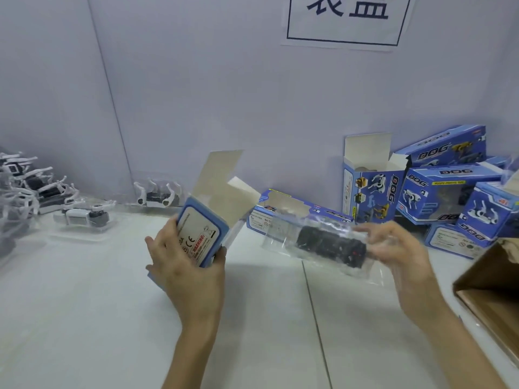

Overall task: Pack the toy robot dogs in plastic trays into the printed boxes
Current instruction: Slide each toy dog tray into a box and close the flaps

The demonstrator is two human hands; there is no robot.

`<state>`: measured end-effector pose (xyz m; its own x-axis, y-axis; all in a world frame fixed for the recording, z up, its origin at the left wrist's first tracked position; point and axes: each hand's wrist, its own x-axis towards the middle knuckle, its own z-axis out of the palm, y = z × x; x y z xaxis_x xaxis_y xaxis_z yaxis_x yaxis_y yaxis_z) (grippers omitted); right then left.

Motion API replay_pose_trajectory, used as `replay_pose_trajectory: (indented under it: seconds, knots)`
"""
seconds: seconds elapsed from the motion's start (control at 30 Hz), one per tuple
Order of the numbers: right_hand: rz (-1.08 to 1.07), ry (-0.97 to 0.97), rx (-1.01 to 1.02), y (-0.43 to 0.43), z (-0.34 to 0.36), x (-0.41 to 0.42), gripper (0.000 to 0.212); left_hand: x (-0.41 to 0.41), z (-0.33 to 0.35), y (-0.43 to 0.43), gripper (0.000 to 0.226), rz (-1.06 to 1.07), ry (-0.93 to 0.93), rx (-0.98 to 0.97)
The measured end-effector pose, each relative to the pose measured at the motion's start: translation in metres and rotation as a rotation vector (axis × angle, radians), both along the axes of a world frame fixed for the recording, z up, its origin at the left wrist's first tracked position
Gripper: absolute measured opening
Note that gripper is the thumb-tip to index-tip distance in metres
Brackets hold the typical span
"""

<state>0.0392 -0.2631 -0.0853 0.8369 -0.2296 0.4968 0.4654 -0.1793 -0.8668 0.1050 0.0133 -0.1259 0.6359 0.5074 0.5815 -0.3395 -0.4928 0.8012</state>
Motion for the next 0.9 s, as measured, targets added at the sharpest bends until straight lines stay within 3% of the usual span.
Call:
replay_pose_trajectory:
  seconds: [0.13, 0.27, 0.43, 0.6, 0.9]
  knots:
    - [0.184, -0.092, 0.22, -0.016, 0.017, -0.012, 0.027, 0.0, 0.001, 0.002, 0.096, -0.036, -0.049, 0.087]
    - [0.244, -0.173, 0.306, -0.018, 0.023, -0.019, 0.033, -0.001, 0.002, -0.002, 0.095, -0.274, -0.098, 0.182]
    - [0.154, -0.131, 0.162, -0.023, 0.018, -0.016, 0.021, -0.005, 0.002, -0.009, 0.094, -0.482, -0.094, 0.185]
    - [0.132, -0.066, -0.036, -0.029, 0.012, -0.011, 0.026, -0.006, 0.002, -0.008, 0.095, -0.473, -0.12, 0.339]
    - [0.237, -0.03, -0.235, -0.028, 0.004, -0.008, 0.012, -0.008, 0.001, -0.005, 0.095, -0.501, -0.13, 0.468]
